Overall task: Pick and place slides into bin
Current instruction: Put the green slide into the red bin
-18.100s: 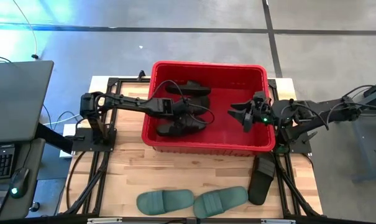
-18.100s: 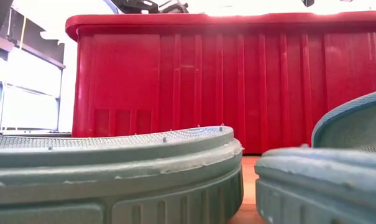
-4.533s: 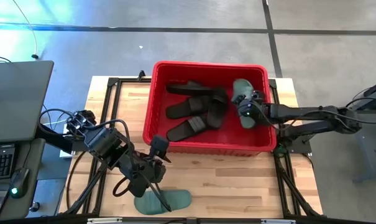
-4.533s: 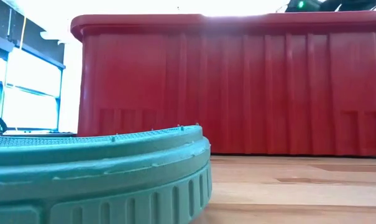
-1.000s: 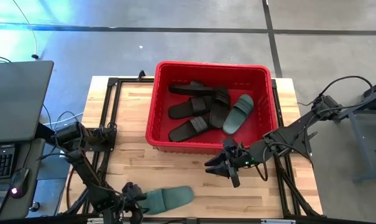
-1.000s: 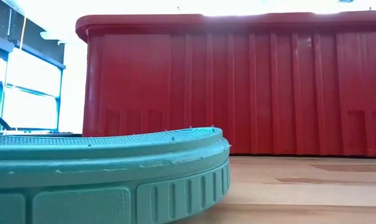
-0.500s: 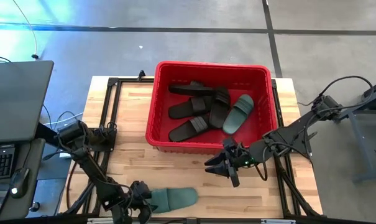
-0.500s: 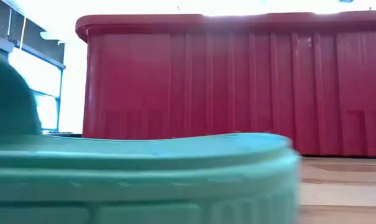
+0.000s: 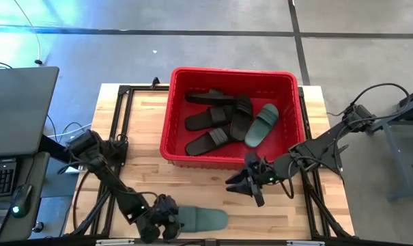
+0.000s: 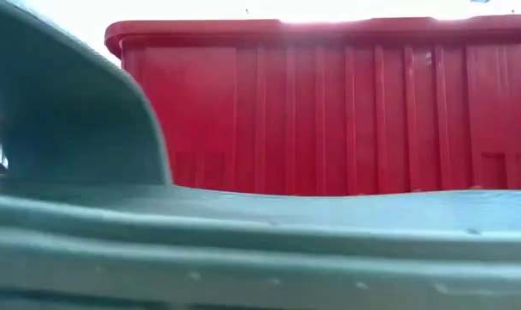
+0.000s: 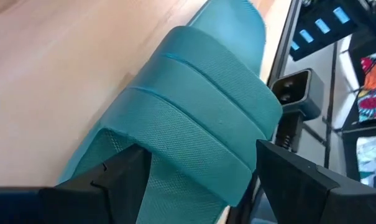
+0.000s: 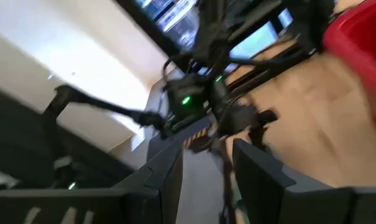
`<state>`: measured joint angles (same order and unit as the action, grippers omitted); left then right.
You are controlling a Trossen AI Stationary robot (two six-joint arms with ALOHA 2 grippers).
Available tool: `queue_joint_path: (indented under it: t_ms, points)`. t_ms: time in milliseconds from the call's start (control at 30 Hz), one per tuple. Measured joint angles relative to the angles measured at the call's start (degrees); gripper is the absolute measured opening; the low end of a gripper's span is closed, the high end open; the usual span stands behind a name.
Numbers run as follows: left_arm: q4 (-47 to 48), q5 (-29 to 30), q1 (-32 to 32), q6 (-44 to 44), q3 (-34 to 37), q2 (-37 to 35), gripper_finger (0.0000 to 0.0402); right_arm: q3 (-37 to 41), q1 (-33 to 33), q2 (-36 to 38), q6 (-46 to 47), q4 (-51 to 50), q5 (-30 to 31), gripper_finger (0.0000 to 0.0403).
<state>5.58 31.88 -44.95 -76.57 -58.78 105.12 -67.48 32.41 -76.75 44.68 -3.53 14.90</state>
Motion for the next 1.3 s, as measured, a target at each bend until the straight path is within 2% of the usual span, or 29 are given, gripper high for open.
queue_joint_path:
  t_ms: [100,267,533,733,967,1167,1300]
  points:
    - [-0.02,-2.19,1.82,2.34,0.00,0.00,0.0271,0.02,1.35,-0.20,1.39,-0.22,-1.98,0.0129]
    - [-1.55,-5.42,4.75,7.19,0.00,0.00,0.0271,0.00,5.06,-2.92,7.80,-0.06,-1.43,0.0129]
    - [-2.78,-10.28,8.86,10.77,0.00,0.00,0.0271,0.03,9.54,-16.16,27.16,3.45,-0.04,0.0129]
    - [-3.07,-11.69,9.73,11.89,0.00,0.00,0.0271,0.04,9.00,-27.37,40.02,12.40,3.74,0.0129]
    - [-3.34,-13.31,9.68,11.86,0.00,0.00,0.0271,0.07,6.92,-37.44,50.18,21.03,8.01,0.0129]
    - [-5.63,-13.31,9.68,12.76,0.00,0.00,0.0271,0.07,5.67,-42.39,54.85,27.14,8.67,0.0129]
    - [-7.49,-13.38,9.68,14.12,0.00,0.00,0.0271,0.07,3.85,-42.93,55.79,28.26,8.67,0.0129]
